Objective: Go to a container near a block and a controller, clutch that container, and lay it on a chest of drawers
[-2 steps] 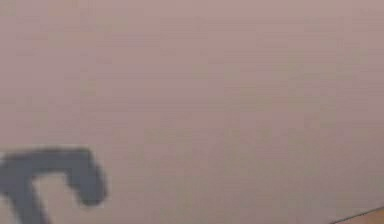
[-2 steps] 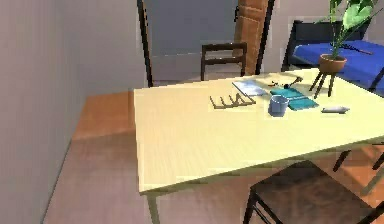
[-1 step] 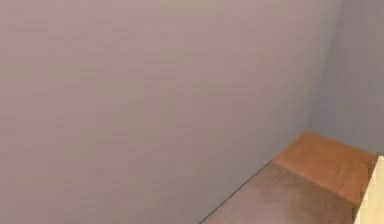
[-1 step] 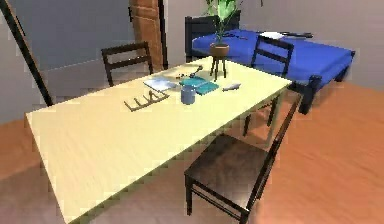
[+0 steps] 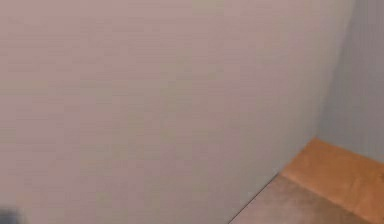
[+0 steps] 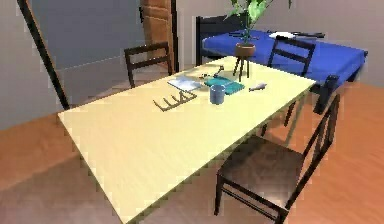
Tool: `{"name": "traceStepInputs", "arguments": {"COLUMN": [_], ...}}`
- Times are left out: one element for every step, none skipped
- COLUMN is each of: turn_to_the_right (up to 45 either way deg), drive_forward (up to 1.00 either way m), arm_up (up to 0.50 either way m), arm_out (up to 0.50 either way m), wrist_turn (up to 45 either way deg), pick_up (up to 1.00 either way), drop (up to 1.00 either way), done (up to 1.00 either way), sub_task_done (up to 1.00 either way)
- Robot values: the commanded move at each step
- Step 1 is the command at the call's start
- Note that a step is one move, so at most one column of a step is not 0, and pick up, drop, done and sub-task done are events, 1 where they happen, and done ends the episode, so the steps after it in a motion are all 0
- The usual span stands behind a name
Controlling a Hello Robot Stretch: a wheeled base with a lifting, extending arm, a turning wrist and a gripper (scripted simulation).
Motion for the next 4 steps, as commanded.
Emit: {"name": "traceStepInputs", "arguments": {"turn_to_the_right": [45.0, 0.0, -3.0, -39.0], "drive_forward": [0.0, 0.15, 0.0, 0.0], "arm_up": [0.0, 0.0, 0.0, 0.0], "arm_out": [0.0, 0.0, 0.0, 0.0], "wrist_turn": [0.0, 0.0, 0.0, 0.0], "pick_up": [0.0, 0.0, 0.0, 0.0], "drop": [0.0, 0.0, 0.0, 0.0], "done": [0.0, 0.0, 0.0, 0.0], "sub_task_done": [0.0, 0.0, 0.0, 0.0]}}
